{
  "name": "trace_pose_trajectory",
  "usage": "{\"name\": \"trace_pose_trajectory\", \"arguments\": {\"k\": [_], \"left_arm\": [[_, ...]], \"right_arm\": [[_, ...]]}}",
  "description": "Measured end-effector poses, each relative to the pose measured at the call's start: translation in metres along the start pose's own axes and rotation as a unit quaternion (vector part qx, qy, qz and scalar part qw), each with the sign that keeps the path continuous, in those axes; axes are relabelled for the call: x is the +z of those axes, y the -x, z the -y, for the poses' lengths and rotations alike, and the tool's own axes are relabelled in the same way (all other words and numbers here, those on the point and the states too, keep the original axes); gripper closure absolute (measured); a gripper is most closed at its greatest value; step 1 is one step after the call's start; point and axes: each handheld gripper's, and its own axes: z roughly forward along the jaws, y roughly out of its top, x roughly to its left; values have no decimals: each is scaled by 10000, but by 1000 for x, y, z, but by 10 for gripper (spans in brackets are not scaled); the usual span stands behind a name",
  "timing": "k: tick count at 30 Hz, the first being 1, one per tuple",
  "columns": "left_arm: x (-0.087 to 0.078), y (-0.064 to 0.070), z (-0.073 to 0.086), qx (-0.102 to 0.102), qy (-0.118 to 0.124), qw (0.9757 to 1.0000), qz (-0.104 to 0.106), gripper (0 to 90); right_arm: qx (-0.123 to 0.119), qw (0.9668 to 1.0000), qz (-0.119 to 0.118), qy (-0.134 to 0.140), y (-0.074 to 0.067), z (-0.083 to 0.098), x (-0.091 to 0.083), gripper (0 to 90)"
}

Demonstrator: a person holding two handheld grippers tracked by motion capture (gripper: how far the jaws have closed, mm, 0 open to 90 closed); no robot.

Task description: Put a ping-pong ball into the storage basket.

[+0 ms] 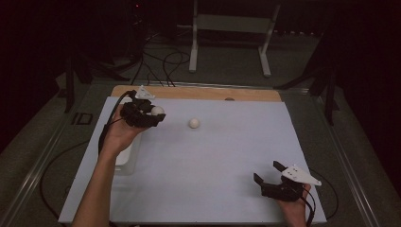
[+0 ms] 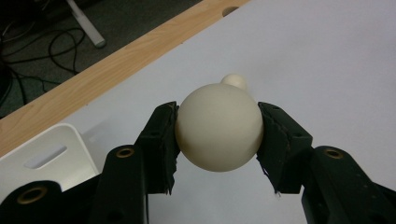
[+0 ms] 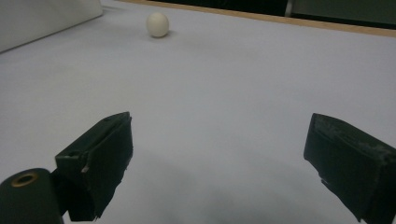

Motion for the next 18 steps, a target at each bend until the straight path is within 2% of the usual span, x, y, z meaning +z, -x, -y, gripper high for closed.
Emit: {"name": "trace_pose_trajectory", "arguments": {"k": [18], "left_arm": [[-5, -5, 4, -61, 16, 10000, -74, 512]], "right_arm": [[-1, 10000, 11, 0, 0, 0, -1, 76]]}}
